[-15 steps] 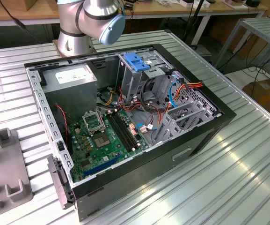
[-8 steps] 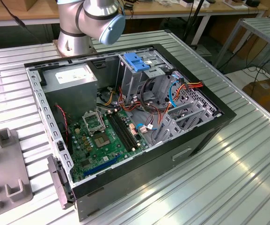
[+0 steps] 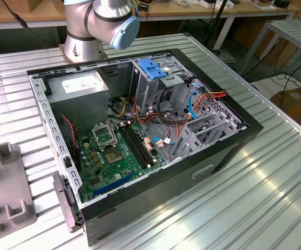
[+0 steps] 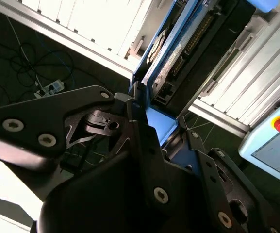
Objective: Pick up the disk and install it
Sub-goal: 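Pick up the disk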
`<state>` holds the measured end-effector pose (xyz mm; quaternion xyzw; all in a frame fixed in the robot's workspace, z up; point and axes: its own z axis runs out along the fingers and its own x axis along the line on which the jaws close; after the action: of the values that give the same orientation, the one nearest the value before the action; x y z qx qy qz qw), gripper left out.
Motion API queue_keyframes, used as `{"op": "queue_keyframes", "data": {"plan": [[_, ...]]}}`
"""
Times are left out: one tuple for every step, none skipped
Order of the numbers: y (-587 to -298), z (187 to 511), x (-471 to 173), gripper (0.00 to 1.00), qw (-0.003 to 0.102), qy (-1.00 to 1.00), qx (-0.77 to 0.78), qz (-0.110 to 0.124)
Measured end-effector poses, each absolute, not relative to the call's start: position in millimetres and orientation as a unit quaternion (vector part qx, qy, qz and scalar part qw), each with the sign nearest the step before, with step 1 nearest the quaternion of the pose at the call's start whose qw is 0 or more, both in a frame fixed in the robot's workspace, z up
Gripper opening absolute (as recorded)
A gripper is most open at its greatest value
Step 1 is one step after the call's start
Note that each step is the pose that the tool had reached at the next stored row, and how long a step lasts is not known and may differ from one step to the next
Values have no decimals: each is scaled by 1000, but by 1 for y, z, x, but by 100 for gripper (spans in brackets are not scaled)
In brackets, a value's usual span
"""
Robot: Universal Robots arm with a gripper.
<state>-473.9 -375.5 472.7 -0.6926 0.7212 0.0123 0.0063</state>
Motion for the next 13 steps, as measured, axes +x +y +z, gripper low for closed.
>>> {"op": "queue_keyframes", "data": {"plan": [[-375, 474, -474, 37, 6, 721, -693, 12], [-375, 476, -474, 37, 6, 721, -693, 12], [-375, 478, -474, 37, 6, 721, -693, 12], [-375, 481, -474, 37, 6, 721, -693, 12], [-375, 483, -474, 37, 6, 721, -693, 12], [-375, 485, -474, 37, 6, 721, -693, 12], [-375, 486, -474, 37, 6, 721, -693, 12], [-375, 488, -474, 37, 6, 721, -693, 12], [-375, 489, -474, 37, 6, 721, -693, 12], [-375, 491, -474, 37, 6, 721, -693, 12], [-375, 493, -474, 37, 6, 721, -693, 12], [-375, 494, -474, 37, 6, 721, -693, 12], [-375, 496, -474, 37, 6, 721, -693, 12]]}}
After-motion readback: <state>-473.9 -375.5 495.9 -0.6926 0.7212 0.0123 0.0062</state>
